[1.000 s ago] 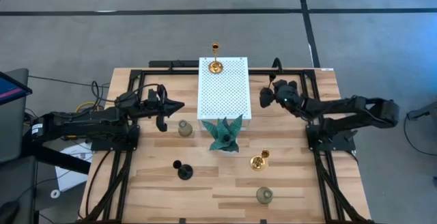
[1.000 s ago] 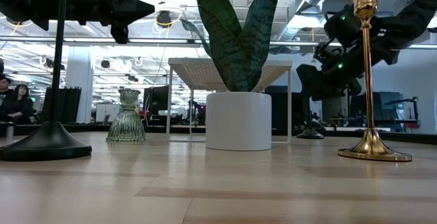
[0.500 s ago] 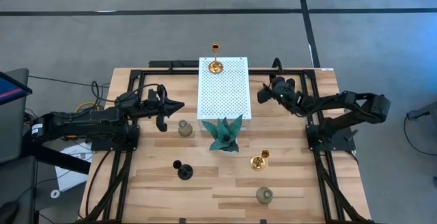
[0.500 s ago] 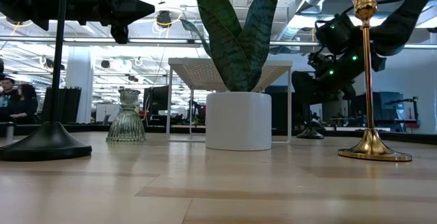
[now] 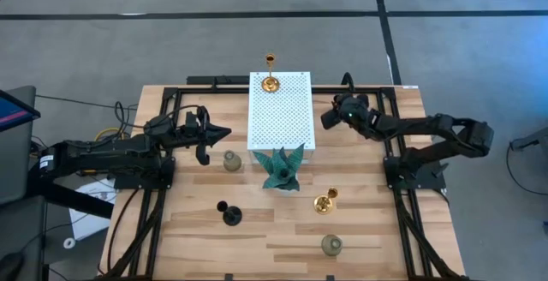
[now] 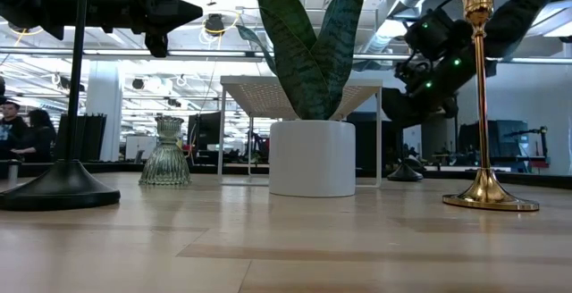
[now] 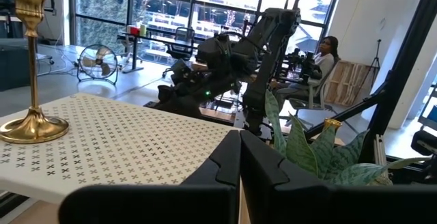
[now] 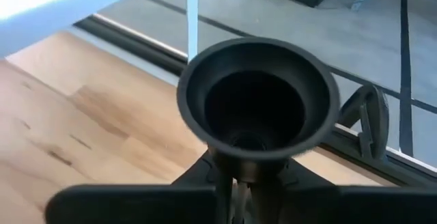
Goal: Pick & Place candle stick holders
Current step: Put the top black candle holder on the shelf
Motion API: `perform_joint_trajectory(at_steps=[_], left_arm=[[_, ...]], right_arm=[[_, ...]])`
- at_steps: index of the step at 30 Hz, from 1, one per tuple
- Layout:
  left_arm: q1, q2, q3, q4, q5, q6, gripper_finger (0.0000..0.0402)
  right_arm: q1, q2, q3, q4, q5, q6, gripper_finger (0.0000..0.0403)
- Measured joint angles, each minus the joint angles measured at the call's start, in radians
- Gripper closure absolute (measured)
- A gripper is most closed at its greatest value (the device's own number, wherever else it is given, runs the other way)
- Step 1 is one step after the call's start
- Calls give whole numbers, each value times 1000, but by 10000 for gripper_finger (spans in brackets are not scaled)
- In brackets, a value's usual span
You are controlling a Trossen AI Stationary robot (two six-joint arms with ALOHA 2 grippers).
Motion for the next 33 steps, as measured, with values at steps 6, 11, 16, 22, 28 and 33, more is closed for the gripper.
perform_joint_trajectory(at_steps=[6,11,16,22,28,33], left_arm=[[0,0,0,0,0,0,396],[0,0,0,0,0,0,397],[0,0,0,0,0,0,396],[0,0,0,0,0,0,396],[0,0,0,0,0,0,398],[0,0,0,0,0,0,396]], right_arm=[[0,-60,25,-78,-20,-13,388],[0,-134,63,-194,-52,-12,388],[0,-227,138,-344,-101,-5,388],[1,-314,283,-485,-171,-10,388],[40,-327,441,-578,-186,-54,388],[82,-288,560,-597,-249,-58,388]])
